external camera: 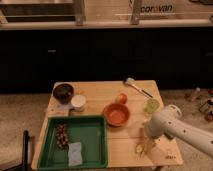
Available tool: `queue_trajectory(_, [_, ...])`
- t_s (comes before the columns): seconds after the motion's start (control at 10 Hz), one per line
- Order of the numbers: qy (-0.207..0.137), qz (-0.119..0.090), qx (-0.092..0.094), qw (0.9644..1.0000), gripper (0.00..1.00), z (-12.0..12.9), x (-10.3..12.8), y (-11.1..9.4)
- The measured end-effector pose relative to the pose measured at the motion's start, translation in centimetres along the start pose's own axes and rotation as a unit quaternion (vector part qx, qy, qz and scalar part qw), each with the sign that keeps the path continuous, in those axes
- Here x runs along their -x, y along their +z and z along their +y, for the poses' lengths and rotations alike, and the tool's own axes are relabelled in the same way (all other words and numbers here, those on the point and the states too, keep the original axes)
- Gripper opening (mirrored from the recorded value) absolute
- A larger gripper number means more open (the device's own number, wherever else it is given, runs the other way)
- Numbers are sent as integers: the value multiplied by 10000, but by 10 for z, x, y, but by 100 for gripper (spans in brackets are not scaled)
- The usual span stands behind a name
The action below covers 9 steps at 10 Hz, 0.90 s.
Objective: Place banana in red bowl
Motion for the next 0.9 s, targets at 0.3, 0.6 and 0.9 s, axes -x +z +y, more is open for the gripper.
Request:
queue_trajectory(0.3, [-42,-62,4,10000,80,2,-1,-1])
queue_trajectory(0.6, [-285,-173,11,9994,80,9,-4,-4])
queue_trajectory(0.9, [-474,-213,65,9986,80,15,-8,-8])
